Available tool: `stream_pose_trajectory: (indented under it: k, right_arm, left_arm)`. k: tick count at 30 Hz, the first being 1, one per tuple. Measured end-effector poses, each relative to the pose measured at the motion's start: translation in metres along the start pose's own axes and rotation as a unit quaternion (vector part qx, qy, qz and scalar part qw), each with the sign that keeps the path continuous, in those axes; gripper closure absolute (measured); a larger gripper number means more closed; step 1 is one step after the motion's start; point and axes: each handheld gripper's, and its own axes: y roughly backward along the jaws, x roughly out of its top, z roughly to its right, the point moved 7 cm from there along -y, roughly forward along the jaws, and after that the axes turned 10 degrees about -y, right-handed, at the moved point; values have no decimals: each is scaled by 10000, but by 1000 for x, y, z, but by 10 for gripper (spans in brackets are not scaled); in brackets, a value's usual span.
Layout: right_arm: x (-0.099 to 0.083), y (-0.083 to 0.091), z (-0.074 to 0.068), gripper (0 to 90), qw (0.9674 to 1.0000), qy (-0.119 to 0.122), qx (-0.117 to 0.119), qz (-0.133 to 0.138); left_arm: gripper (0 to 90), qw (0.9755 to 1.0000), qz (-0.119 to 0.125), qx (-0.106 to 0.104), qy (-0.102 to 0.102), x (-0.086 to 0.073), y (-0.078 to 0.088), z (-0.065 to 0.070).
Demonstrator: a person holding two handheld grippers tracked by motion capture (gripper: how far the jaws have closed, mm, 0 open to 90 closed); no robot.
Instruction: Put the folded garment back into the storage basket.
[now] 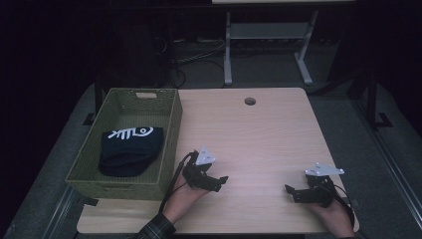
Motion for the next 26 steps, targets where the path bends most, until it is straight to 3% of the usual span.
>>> stream_pose_trajectory:
  k: [8, 26]
  right_arm:
    - [0, 0, 0, 79, 10000, -1, 0, 0]
    - [0, 0, 0, 78, 10000, 4, 5, -2]
  left_arm:
    - [129, 9994, -315, 50, -116, -22, -21, 5]
    - [127, 9995, -285, 89, -121, -22, -21, 4]
